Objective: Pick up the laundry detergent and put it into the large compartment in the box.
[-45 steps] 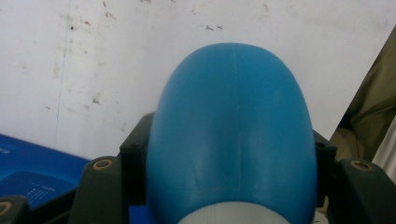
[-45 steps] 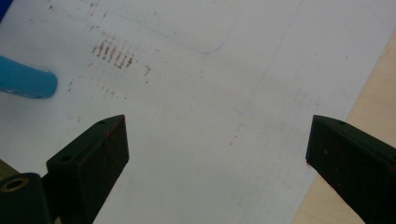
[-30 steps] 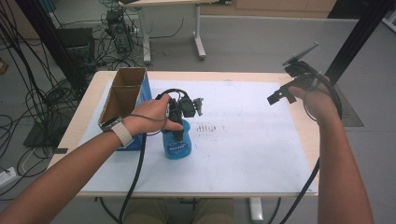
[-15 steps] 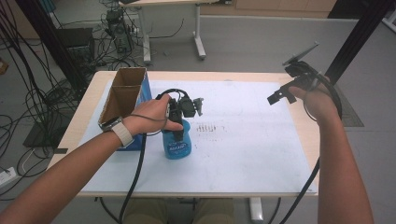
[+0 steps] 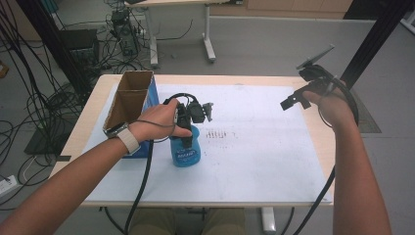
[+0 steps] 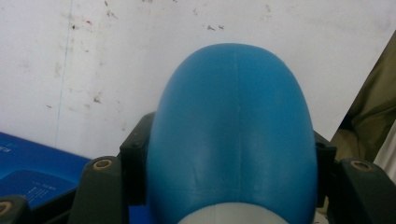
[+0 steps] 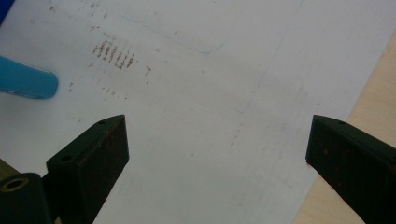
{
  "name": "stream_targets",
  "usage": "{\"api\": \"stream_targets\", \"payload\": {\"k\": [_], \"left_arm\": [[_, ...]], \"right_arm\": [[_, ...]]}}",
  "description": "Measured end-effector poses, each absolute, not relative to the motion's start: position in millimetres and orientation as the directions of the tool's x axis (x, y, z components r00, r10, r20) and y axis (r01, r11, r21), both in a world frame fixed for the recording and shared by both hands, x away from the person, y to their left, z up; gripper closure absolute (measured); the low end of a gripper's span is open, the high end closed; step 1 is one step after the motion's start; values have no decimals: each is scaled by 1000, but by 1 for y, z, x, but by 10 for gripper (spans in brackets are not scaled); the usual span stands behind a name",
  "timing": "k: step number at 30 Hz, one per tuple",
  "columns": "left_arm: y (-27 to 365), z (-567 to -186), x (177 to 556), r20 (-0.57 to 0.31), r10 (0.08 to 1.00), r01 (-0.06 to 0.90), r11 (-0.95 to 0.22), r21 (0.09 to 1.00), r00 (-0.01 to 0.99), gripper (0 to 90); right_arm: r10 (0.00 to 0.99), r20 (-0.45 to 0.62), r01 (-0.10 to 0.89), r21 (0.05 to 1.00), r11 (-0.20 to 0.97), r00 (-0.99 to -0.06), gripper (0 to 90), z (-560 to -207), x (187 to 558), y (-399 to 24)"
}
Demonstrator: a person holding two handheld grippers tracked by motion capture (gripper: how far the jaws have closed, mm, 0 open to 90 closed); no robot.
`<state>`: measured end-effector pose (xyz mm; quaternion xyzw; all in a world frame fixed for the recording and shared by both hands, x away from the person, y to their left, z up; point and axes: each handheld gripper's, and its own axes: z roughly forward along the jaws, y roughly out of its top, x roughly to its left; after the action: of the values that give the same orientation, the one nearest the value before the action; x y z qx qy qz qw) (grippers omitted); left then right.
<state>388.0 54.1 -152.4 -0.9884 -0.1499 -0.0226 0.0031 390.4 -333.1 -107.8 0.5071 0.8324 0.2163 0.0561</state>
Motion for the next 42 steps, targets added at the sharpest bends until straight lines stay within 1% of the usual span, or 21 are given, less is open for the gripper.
{"api": "stream_targets", "payload": {"k": [42], "left_arm": [[54, -153, 387, 45, 304, 305, -952, 4, 951, 383]], "right_arm": [[870, 125, 821, 418, 389, -477, 58, -107, 390, -332]]}}
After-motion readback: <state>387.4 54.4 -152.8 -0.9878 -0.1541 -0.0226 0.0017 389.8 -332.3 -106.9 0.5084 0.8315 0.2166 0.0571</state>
